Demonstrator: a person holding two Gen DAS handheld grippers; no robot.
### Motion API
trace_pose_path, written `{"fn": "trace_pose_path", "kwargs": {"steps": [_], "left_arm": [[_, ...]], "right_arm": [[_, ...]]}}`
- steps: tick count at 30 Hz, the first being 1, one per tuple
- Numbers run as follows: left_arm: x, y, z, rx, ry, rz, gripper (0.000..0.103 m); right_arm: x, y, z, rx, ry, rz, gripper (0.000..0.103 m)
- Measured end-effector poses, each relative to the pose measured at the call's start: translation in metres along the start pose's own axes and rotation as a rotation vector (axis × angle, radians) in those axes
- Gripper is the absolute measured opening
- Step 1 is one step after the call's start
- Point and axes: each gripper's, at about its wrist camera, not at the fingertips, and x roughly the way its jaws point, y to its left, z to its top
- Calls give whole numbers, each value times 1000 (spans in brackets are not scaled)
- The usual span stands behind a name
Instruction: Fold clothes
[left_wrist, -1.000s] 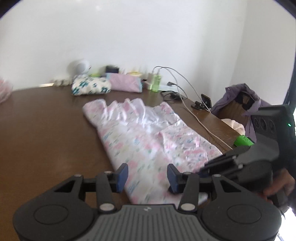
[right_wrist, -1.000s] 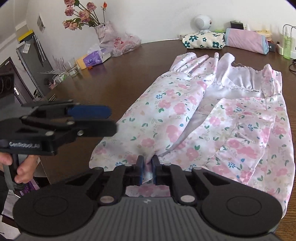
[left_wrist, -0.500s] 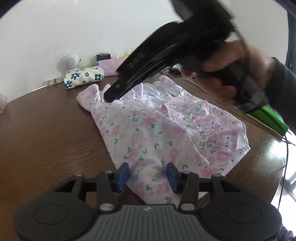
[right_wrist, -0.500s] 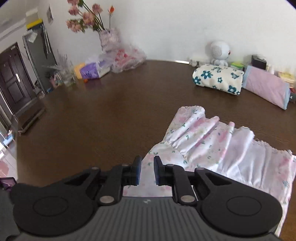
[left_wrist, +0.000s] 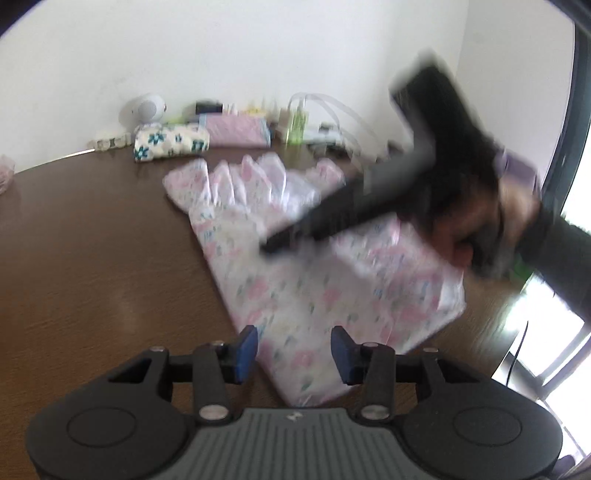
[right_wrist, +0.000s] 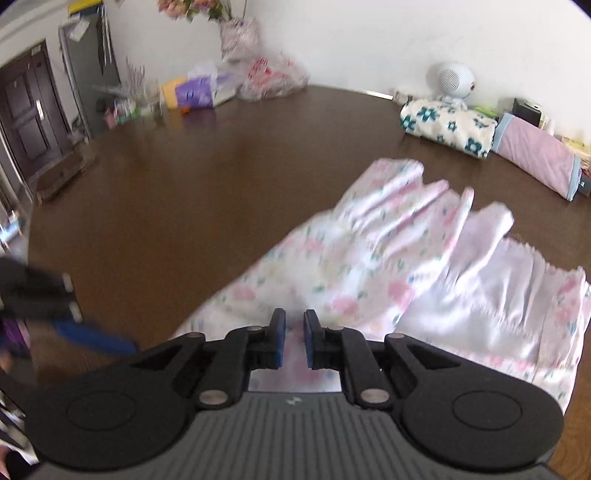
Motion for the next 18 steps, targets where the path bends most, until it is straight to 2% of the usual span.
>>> {"fn": "trace_pose_path", "kwargs": {"steps": [2, 3, 6, 8, 9, 10, 12, 15, 18], "left_arm": [[0, -2, 11, -13, -41, -15, 43], [4, -5, 15, -9, -48, 2, 43], [19, -16, 18, 14, -28, 42, 43], [28, -25, 16, 41, 2, 52, 43], [33, -29, 14, 59, 17, 51, 43], [38, -33, 10, 74, 37, 48, 43], [48, -39, 2, 92, 73, 50, 43], [52, -44, -11, 120, 83, 85, 43], [46, -49, -8, 95, 73, 86, 43]], "right_arm": [[0, 13, -12, -54, -40, -47, 11], [-4, 15, -16, -63, -61, -64, 12], [-56, -7, -30, 71, -151, -91, 14], [-91, -23, -40, 161, -211, -109, 23], [-110, -37, -47, 213, -243, -133, 35], [-127, -56, -55, 279, -259, -170, 41], [-143, -85, -65, 361, -239, -231, 41], [-142, -122, -80, 448, -201, -305, 40], [-127, -142, -86, 482, -169, -280, 40]]}}
